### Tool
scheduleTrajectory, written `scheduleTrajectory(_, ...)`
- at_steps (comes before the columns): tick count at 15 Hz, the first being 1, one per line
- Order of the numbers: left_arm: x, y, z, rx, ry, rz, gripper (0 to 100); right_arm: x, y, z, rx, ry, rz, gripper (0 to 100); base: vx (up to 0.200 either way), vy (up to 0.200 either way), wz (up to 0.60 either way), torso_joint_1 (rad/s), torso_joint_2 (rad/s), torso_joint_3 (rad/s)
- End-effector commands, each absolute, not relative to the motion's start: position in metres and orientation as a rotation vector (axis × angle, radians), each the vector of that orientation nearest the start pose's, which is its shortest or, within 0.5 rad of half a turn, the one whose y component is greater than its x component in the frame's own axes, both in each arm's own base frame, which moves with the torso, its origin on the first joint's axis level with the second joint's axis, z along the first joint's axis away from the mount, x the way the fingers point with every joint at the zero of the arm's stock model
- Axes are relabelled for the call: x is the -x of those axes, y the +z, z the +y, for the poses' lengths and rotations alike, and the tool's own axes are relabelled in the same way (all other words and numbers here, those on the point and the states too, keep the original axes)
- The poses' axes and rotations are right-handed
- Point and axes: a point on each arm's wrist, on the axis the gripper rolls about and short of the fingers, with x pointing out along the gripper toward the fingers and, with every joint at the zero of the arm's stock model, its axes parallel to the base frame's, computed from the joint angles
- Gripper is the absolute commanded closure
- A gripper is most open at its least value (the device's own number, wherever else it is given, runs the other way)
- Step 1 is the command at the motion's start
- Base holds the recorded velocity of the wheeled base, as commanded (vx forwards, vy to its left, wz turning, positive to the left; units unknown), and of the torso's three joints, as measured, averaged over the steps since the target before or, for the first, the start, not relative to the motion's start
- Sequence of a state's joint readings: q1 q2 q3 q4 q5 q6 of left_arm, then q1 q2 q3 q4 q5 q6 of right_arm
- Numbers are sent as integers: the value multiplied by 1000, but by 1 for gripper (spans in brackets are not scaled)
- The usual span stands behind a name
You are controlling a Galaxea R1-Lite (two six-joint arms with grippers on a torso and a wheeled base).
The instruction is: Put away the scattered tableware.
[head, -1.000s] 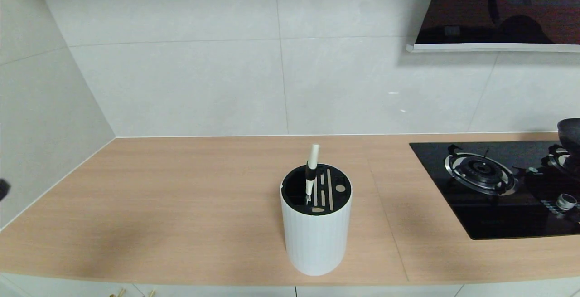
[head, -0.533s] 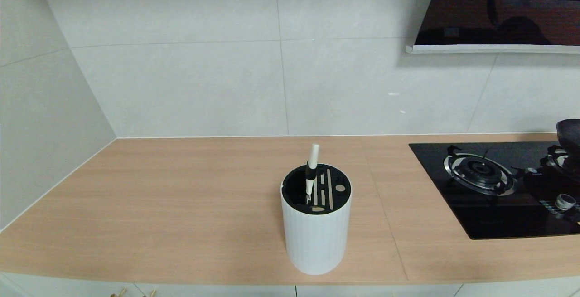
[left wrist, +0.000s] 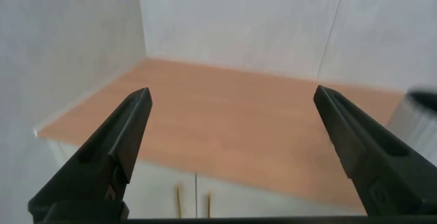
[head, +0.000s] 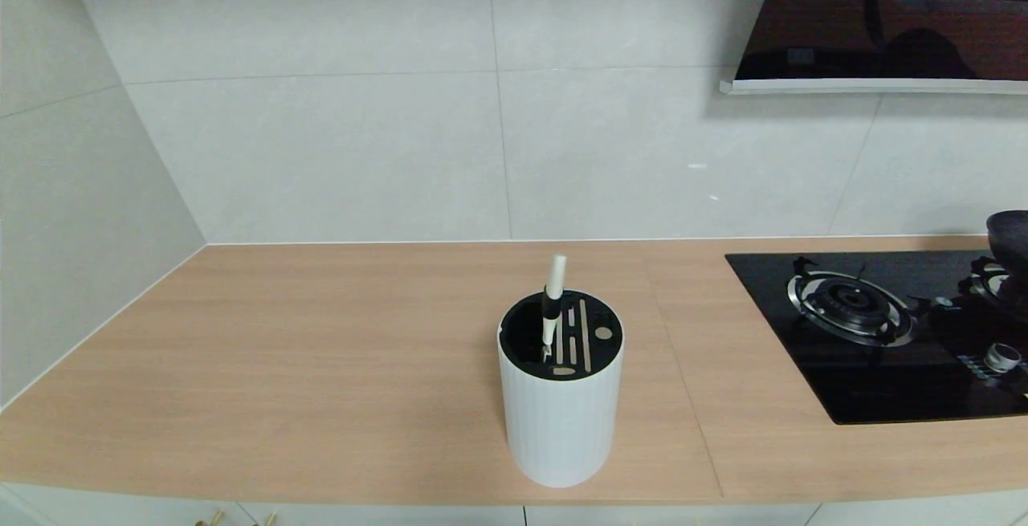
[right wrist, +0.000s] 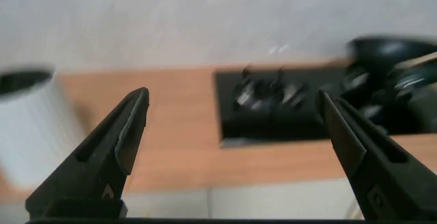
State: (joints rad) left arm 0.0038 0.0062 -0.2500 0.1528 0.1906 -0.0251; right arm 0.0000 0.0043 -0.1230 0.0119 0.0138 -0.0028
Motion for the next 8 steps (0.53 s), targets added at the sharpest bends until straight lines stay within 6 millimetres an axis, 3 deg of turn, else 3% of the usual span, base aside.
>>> scheduleTrajectory(1, 36, 104, 3, 34, 142, -30, 0, 23, 82, 2, 7, 69, -65, 0, 0, 0, 0, 0, 0, 0)
scheduleTrajectory(3, 26, 81, 1, 24, 71, 14, 0, 23, 81, 2, 7, 101, -52, 0, 0, 0, 0, 0, 0, 0)
scheduleTrajectory(8, 26, 83, 0, 54, 26, -13, 0, 23, 76, 1, 83, 38, -6, 0, 0, 0, 0, 0, 0, 0)
